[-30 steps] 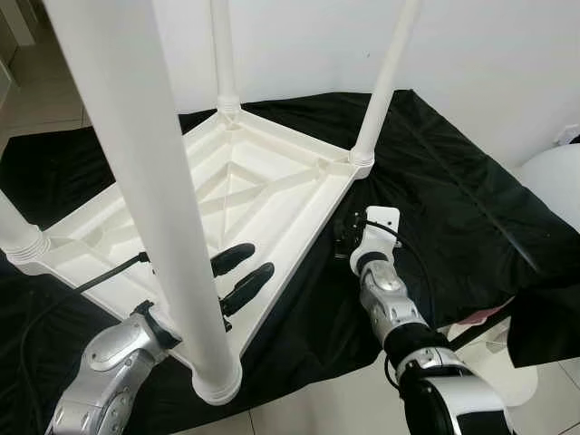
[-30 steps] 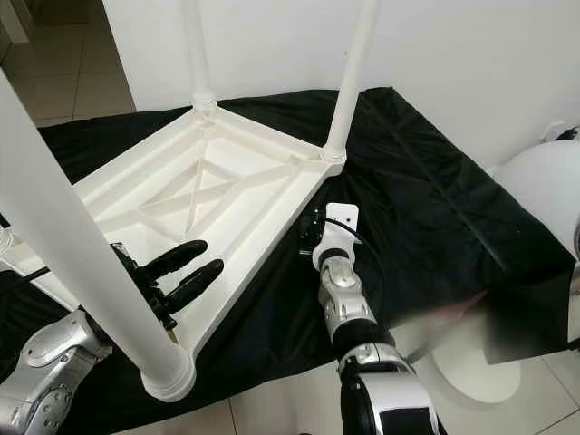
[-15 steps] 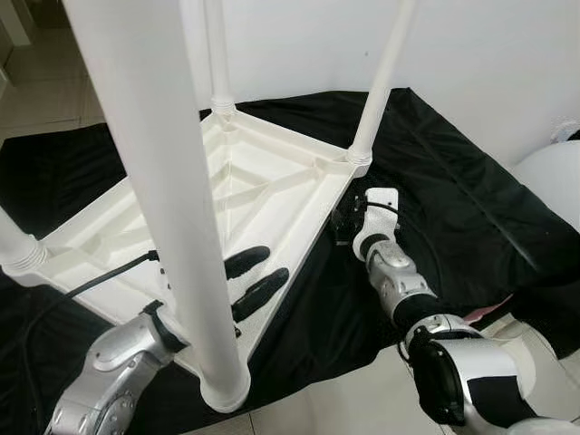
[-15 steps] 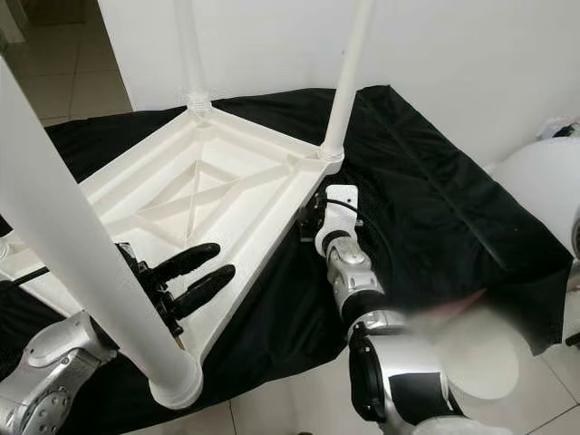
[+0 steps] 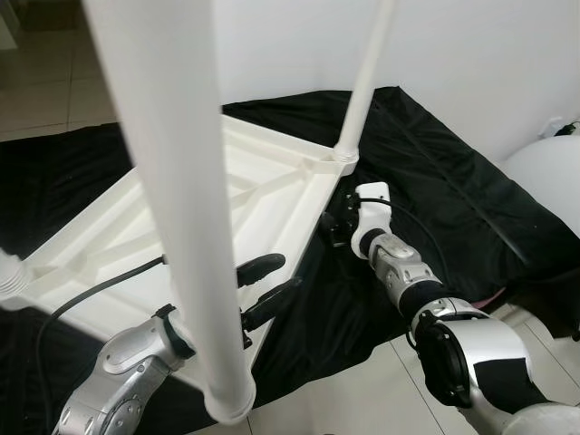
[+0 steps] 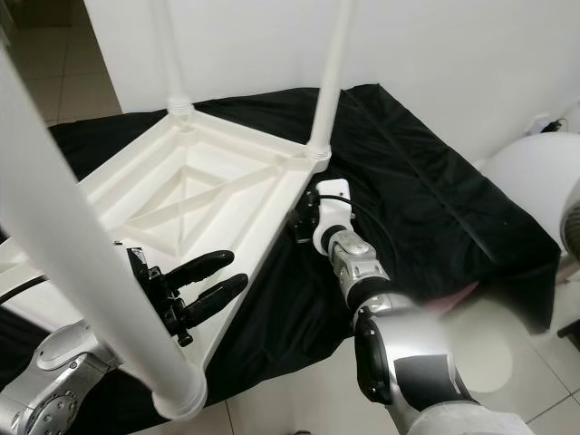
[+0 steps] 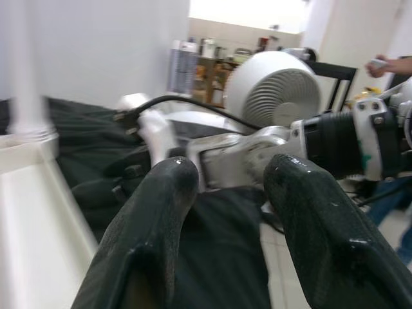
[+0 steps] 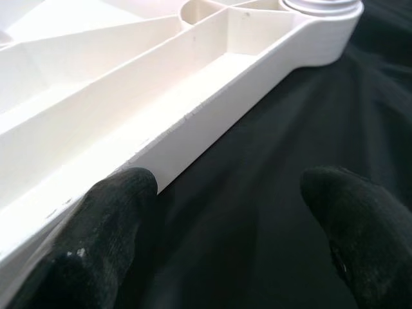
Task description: Building children table
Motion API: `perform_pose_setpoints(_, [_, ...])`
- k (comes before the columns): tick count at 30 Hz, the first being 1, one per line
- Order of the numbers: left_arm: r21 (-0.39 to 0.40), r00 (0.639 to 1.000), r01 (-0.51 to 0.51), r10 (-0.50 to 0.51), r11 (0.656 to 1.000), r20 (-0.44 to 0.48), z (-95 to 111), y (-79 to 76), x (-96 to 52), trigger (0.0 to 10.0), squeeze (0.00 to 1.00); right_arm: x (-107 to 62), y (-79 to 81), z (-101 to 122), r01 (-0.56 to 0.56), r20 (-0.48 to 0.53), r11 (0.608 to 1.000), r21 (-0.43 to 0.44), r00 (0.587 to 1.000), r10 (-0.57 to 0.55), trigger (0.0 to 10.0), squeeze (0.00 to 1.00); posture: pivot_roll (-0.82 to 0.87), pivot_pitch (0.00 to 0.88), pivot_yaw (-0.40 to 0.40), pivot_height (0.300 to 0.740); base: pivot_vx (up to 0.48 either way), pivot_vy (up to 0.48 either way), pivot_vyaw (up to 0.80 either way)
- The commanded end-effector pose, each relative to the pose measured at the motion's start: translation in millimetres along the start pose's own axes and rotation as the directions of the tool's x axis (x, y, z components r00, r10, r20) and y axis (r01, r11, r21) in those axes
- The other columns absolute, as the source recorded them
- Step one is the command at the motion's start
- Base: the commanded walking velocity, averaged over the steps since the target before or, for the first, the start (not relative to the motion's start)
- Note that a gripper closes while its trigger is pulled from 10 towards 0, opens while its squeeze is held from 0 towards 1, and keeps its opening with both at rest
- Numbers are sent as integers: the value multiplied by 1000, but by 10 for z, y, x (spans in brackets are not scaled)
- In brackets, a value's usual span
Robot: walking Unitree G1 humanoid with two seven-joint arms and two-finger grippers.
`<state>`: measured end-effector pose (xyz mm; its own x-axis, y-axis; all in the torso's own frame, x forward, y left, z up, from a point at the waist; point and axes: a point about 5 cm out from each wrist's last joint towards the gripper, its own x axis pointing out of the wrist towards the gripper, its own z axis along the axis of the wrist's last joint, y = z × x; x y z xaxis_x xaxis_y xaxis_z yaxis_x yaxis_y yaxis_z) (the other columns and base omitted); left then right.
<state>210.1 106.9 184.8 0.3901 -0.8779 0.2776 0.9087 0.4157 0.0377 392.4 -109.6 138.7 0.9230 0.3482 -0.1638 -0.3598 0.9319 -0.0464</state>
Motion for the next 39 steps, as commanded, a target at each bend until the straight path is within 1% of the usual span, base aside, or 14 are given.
perform_pose_setpoints(1, [-13, 994, 105, -105, 994, 10, 17, -99, 33, 10000, 0, 52, 219, 12, -92, -3, 996, -20, 996, 92, 10000, 0, 13, 73, -13, 740, 0, 0, 0])
perform_pose_setpoints(2, [-14, 994, 106, -106, 994, 10, 19, -101, 35, 10000, 0, 56, 229, 14, -92, -5, 996, -19, 996, 92, 10000, 0, 13, 73, -13, 740, 0, 0, 0])
perform_pose_setpoints(3, [-20, 993, 116, -115, 993, 10, 17, -125, 37, 10000, 0, 85, 335, 41, -108, 2, 994, -21, 994, 109, 10000, 0, 13, 73, -11, 740, 0, 0, 0])
perform_pose_setpoints(4, [-20, 993, 116, -115, 993, 10, 17, -125, 37, 10000, 0, 85, 335, 41, -108, 2, 994, -21, 994, 109, 10000, 0, 13, 73, -11, 740, 0, 0, 0])
perform_pose_setpoints(5, [-25, 992, 123, -123, 992, 14, 22, -148, 45, 10000, 0, 104, 407, 64, -110, 10, 993, -36, 994, 110, 10000, 0, 14, 74, -10, 740, 0, 0, 0])
perform_pose_setpoints(9, [-25, 992, 124, -123, 992, 16, 26, -153, 57, 10000, 0, 111, 427, 80, -104, 16, 994, -40, 994, 104, 10000, 0, 20, 75, -13, 740, 0, 0, 0])
perform_pose_setpoints(12, [-23, 992, 127, -126, 992, 17, 47, -171, 61, 10000, 0, 108, 336, 115, -23, 45, 1000, -3, 999, 23, 10000, 0, 20, 75, -13, 740, 0, 0, 0])
perform_pose_setpoints(16, [-18, 993, 114, -114, 993, 13, 53, -167, 63, 10000, 0, 71, 216, 81, 35, 62, 999, 2, 997, -35, 10000, 0, 20, 75, -13, 740, 0, 0, 0])
perform_pose_setpoints(22, [-15, 995, 96, -96, 995, 4, 52, -148, 69, 10000, 0, 38, 133, 67, 56, 87, 998, 21, 995, -58, 10000, 0, 21, 82, -11, 740, 0, 0, 0])
perform_pose_setpoints(24, [8, 998, 65, -65, 998, -17, 27, -101, 67, 10000, 0, 17, 88, 66, 66, 109, 997, 33, 992, -69, 10000, 0, 23, 84, -13, 740, 0, 0, 0])
perform_pose_setpoints(26, [53, 995, -4, 9, 999, -102, -74, 34, 32, 10000, 0, -43, -8, 47, 79, 161, 995, 57, 983, -87, 10000, 0, 22, 86, -12, 740, 0, 0, 0])
perform_pose_setpoints(29, [143, 982, -93, 115, 985, -152, -87, 247, -50, 10000, 0, -159, -135, 14, 112, 250, 990, 81, 960, -129, 10000, 0, 24, 86, -12, 740, 0, 0, 0])
perform_pose_setpoints(35, [214, 965, -137, 179, 967, -191, -53, 447, -180, 10000, 0, -286, -167, -34, 127, 333, 988, 92, 931, -150, 10000, 0, 21, 81, -6, 740, 0, 0, 0])
perform_pose_setpoints(39, [233, 958, -150, 200, 961, -205, -28, 535, -231, 10000, 0, -344, -152, -63, 125, 358, 988, 90, 922, -149, 10000, 0, 21, 80, -6, 740, 0, 0, 0])
